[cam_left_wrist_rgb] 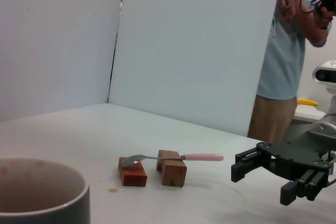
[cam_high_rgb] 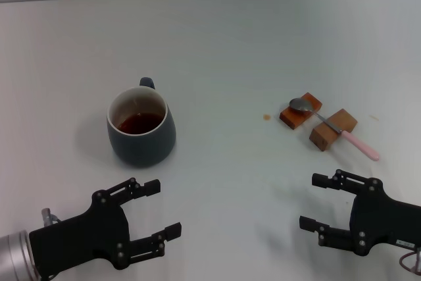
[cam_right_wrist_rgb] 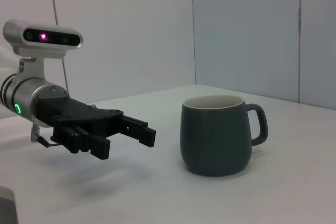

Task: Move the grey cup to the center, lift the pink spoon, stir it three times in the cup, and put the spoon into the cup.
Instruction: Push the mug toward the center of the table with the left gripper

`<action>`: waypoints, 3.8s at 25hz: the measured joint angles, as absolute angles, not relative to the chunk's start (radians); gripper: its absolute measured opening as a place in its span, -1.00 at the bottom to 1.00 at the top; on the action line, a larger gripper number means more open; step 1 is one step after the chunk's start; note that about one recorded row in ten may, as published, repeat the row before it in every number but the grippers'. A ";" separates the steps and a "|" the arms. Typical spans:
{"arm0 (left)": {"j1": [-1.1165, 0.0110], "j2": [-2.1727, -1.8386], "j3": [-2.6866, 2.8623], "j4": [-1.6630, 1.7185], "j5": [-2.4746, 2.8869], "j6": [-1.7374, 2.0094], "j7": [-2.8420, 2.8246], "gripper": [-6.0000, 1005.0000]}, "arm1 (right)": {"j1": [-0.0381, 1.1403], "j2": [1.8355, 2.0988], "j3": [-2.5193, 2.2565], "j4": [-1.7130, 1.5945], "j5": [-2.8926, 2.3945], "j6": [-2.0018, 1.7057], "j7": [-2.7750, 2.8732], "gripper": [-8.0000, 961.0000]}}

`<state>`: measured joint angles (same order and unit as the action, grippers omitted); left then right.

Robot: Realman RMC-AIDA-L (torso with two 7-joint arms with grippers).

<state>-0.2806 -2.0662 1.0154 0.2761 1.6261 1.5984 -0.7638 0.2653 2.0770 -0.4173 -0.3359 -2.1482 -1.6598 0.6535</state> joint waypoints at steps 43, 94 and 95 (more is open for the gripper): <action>-0.277 -2.066 1.003 0.273 1.615 1.585 -0.776 -0.16 | 0.265 2.079 -0.417 -0.334 -2.148 -1.663 0.648 0.58; -0.430 -2.080 0.760 -0.070 1.144 1.247 -0.047 -0.99 | 0.275 2.080 -0.406 -0.324 -2.137 -1.659 0.653 0.58; -0.436 -2.080 0.751 -0.083 1.144 1.247 -0.040 -0.99 | 0.276 2.080 -0.406 -0.324 -2.136 -1.659 0.653 0.58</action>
